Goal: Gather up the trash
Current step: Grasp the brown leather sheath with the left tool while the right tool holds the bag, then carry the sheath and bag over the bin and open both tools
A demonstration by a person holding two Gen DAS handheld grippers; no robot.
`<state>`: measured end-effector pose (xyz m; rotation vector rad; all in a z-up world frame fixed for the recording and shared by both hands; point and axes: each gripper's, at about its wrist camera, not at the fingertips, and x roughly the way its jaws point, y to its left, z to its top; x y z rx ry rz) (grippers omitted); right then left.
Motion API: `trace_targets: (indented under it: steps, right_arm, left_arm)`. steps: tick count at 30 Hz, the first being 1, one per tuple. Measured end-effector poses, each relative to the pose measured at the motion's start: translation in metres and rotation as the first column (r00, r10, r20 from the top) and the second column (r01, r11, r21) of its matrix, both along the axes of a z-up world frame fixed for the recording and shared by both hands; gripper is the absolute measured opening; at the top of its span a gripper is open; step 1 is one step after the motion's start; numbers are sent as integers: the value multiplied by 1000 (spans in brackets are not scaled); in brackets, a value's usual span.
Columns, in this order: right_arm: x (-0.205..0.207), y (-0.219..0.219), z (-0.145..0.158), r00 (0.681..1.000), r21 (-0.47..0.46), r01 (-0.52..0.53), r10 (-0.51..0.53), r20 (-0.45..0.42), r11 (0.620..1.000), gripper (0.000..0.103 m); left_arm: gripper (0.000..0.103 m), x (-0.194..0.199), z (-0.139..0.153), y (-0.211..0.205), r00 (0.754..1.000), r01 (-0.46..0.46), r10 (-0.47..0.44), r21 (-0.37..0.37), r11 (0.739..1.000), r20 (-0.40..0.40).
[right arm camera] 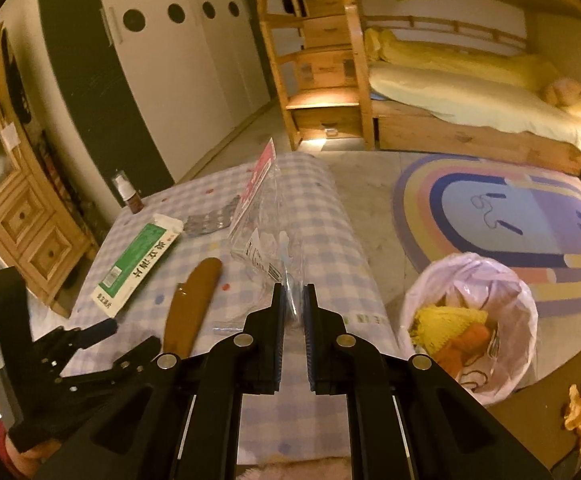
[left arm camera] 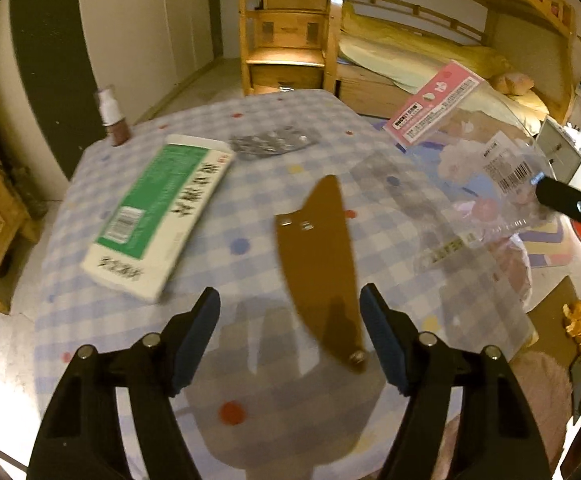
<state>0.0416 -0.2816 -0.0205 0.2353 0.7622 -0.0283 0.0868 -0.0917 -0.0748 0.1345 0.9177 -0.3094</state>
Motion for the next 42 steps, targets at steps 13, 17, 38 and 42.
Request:
trace_targets:
  steps: [13, 17, 38, 42]
  right_arm:
    - [-22, -33, -7, 999, 14, 50, -50, -11, 999, 10]
    - [-29, -40, -9, 998, 25, 58, -57, -17, 998, 10]
    - [-79, -117, -11, 959, -25, 281, -282, -30, 959, 10]
    - [-83, -149, -21, 922, -77, 378, -383, -51, 922, 12]
  left_arm:
    - [67, 24, -20, -23, 997, 5, -7, -24, 1000, -78]
    - [49, 23, -24, -25, 997, 25, -25, -3, 1000, -67]
    - [48, -39, 52, -146, 925, 334, -332, 22, 942, 187]
    - [48, -36, 42, -189, 896, 410, -409, 34, 911, 172]
